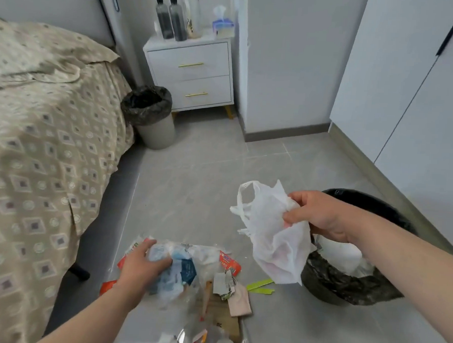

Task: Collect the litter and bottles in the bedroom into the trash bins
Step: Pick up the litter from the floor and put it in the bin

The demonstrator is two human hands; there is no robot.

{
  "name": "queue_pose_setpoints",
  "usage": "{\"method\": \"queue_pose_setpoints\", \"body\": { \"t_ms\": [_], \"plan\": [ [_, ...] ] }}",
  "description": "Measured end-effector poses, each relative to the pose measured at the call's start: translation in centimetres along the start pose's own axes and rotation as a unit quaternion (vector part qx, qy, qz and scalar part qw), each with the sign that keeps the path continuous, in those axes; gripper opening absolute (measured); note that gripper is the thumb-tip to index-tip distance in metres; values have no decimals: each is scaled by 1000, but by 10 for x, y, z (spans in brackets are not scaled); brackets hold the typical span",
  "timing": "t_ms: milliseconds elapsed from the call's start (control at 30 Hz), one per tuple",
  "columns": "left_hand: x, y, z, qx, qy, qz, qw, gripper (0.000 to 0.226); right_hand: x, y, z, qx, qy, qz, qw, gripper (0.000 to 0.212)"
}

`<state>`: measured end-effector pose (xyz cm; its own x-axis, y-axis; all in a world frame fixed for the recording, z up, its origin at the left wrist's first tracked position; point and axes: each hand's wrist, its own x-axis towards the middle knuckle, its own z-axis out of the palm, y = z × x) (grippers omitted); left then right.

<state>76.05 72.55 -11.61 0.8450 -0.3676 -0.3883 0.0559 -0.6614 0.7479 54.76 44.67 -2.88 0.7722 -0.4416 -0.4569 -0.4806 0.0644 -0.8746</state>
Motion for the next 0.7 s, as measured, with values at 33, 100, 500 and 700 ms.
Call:
{"method": "queue_pose_setpoints", "body": {
  "t_ms": [33,100,500,700],
  "plan": [
    [-2,12,3,-2,-3,9,1000,63,-6,-1,-9,13,2,-6,1000,24],
    [-9,40,15,-14,-15,37,999,60,-16,-2,-31,41,12,-15,999,24],
    [-56,196,158,-87,-136,159,974,60,-79,15,-184,253,140,-126,949,33],
    [-67,212,255,-86,-204,116,968,53,-91,45,-220,295,168,-138,931,74]
  ]
}}
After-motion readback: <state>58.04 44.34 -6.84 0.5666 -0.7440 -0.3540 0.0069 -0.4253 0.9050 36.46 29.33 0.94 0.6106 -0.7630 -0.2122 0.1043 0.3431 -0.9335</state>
